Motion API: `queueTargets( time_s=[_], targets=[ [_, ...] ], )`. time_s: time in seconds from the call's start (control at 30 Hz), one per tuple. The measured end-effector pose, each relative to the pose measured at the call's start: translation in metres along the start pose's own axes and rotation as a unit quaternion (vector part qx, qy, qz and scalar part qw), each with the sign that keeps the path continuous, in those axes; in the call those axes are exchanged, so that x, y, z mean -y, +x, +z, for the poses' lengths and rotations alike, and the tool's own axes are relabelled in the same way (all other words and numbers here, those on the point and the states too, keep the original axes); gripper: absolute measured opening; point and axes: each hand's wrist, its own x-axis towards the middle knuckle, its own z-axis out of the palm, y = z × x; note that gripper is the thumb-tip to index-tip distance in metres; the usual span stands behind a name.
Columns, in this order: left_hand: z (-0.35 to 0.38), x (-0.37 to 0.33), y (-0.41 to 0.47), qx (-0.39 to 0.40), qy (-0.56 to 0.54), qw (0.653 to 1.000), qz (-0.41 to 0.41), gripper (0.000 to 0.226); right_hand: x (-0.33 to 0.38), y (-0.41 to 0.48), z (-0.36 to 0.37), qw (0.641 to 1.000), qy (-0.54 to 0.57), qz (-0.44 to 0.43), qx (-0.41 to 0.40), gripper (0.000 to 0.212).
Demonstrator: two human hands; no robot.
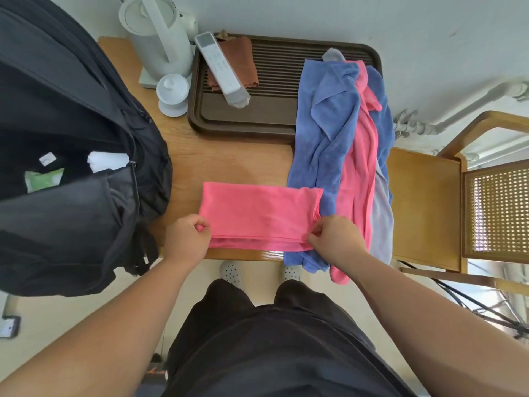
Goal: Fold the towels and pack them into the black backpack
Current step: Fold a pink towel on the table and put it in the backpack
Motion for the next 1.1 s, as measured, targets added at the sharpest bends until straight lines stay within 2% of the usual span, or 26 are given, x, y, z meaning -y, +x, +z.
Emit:
queueTargets(
  time_s=[0.1,0.23,0.3,0.43,0.5,0.6,0.7,0.77,0.8,0.93,1.1],
  targets=[
    [-0.001,-0.006,-0.005,0.019,-0.026,0.999,0.002,0.011,-0.003,0.001,0.000,0.999,-0.032,0.015,-0.001,0.018],
    [0.004,-0.003,-0.007,0.098,-0.036,0.994,-0.019,0.015,-0.008,0.003,0.005,0.997,-0.070,0.023,0.021,0.020],
    [0.006,0.003,-0.004,0.131,0.007,0.991,-0.027,0.016,-0.011,0.005,0.008,0.994,-0.095,0.028,0.045,0.023],
    [0.007,0.010,0.000,0.146,0.071,0.987,-0.015,0.016,-0.011,0.011,0.009,0.988,-0.135,0.030,0.074,0.027],
    [0.006,0.009,0.003,0.178,0.089,0.980,-0.024,0.014,-0.003,0.011,0.004,0.979,-0.170,0.028,0.106,0.023],
    [0.000,-0.002,0.008,0.225,0.163,0.959,-0.049,0.020,0.018,0.008,-0.009,0.966,-0.231,-0.016,0.116,0.020],
    [-0.004,-0.010,0.019,0.138,0.267,0.953,-0.021,0.039,0.048,0.006,-0.011,0.974,-0.194,-0.118,0.025,0.025],
    [0.000,-0.014,0.025,0.079,0.238,0.967,-0.039,0.046,0.061,0.015,0.004,0.965,-0.150,-0.208,-0.059,0.030],
    [0.004,-0.015,0.028,0.063,0.202,0.975,-0.061,0.049,0.065,0.022,0.014,0.959,-0.143,-0.235,-0.074,0.036],
    [0.020,-0.018,0.041,0.024,0.117,0.985,-0.125,0.062,0.051,0.048,0.049,0.954,-0.221,-0.202,-0.018,0.070],
    [0.031,-0.023,0.054,0.010,0.101,0.990,-0.099,0.039,0.024,0.055,0.073,0.957,-0.233,-0.167,-0.035,0.084]
  ],
)
